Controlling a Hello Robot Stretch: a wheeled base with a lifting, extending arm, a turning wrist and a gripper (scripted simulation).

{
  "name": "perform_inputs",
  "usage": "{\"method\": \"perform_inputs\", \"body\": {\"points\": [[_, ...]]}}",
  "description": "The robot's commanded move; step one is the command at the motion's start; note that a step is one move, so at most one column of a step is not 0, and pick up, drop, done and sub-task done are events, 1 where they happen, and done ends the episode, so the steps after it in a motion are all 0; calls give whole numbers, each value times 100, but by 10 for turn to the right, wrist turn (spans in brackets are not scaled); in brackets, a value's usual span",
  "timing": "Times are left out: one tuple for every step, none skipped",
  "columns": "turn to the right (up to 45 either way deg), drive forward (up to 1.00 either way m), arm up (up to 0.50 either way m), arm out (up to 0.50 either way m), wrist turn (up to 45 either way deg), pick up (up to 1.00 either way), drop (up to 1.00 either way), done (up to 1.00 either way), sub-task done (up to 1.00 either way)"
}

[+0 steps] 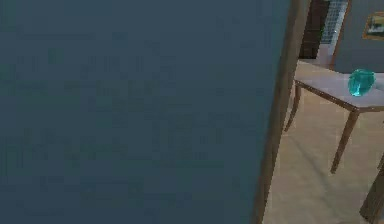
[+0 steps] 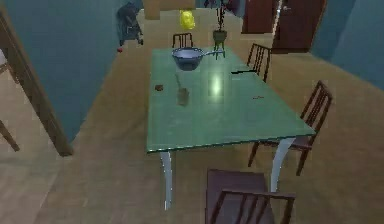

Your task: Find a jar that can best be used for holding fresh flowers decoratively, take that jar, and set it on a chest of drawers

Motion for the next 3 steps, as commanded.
{"method": "perform_inputs", "body": {"points": [[450,0,0,0,0,0,0,0,0],[30,0,0,0,0,0,0,0,0],[0,90,0,0,0,0,0,0,0]]}}
